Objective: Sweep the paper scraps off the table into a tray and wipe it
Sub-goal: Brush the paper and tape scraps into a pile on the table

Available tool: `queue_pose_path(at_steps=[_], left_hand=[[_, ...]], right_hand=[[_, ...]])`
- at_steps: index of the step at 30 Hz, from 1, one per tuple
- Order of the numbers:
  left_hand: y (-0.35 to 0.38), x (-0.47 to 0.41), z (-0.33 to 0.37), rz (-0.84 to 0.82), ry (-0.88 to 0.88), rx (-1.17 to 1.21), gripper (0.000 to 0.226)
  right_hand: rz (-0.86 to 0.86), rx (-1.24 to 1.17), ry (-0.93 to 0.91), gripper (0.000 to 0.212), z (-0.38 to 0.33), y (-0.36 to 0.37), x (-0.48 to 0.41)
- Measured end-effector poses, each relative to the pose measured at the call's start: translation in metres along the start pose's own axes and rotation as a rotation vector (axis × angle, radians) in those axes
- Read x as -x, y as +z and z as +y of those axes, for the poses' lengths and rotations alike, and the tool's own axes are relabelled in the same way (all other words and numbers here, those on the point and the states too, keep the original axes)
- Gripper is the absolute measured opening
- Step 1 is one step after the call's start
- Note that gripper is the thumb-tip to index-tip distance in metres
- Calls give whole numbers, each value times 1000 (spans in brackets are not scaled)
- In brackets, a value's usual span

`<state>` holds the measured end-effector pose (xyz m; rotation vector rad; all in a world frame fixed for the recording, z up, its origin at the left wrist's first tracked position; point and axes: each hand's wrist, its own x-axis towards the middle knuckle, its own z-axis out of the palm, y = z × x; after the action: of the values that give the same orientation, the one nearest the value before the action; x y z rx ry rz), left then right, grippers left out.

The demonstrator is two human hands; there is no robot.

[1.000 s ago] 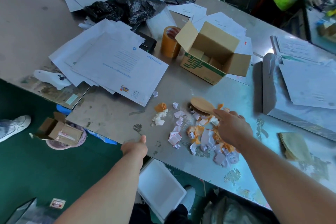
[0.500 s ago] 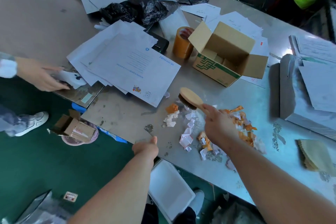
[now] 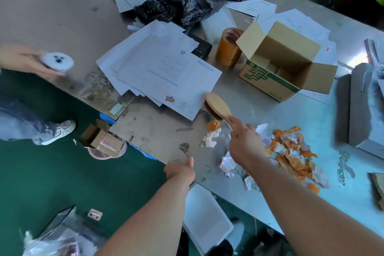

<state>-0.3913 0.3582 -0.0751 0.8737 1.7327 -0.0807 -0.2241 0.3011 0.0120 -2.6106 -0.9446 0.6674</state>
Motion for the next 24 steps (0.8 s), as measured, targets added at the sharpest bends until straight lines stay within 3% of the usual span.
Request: queue_pose_path(at_steps=[9, 13, 18, 24], left_hand=[[-1, 3, 0, -22, -21, -9, 66], [3, -2, 1, -6, -73, -75, 86], [3, 0, 2, 0, -96, -15, 85], [2, 1, 0, -19, -84, -25, 84]], right_hand=[[37, 243, -76, 60, 7, -3, 9], [35, 264, -49, 68, 18, -7, 21], [78, 304, 14, 66, 26, -16, 34], [38, -299, 237, 44, 9, -10, 34]])
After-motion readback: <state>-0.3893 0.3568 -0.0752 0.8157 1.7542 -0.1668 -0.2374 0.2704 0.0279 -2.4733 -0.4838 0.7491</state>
